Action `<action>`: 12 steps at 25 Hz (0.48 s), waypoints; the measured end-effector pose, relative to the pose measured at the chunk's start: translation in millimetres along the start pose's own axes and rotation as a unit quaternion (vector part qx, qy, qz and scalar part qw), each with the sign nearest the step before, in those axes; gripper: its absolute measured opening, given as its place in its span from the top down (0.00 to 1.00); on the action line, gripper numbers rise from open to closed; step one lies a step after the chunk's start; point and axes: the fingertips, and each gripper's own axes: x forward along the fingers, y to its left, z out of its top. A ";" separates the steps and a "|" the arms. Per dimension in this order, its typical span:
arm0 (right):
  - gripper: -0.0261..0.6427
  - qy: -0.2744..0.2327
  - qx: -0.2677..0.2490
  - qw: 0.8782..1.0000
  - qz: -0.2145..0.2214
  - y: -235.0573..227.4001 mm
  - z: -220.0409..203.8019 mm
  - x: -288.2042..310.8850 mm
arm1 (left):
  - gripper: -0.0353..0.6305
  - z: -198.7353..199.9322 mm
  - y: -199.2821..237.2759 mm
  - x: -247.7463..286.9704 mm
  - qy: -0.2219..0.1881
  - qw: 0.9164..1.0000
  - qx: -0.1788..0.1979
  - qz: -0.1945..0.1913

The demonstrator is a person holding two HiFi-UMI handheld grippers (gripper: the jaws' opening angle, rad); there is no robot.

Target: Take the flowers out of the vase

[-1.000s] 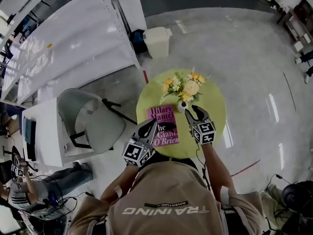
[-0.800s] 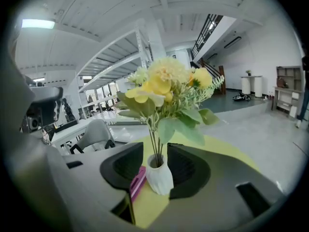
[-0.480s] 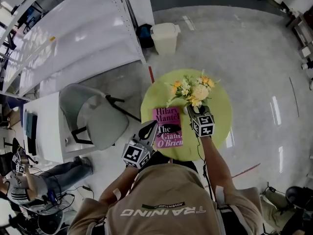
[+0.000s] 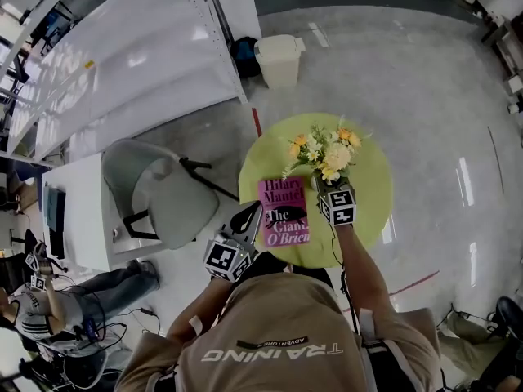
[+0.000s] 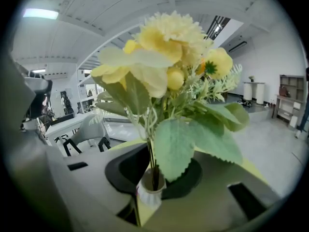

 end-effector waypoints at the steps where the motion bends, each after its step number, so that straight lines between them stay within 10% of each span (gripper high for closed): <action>1: 0.86 -0.002 -0.004 1.000 0.000 1.0 0.8 -1.0 | 0.94 -0.6 0.2 -0.2 0.002 1.000 -0.001 0.001; 12: 0.89 -0.064 -0.009 0.998 0.003 2.5 42.8 -26.2 | 0.94 -4.4 -11.4 -3.4 -0.001 1.000 -0.001 -0.006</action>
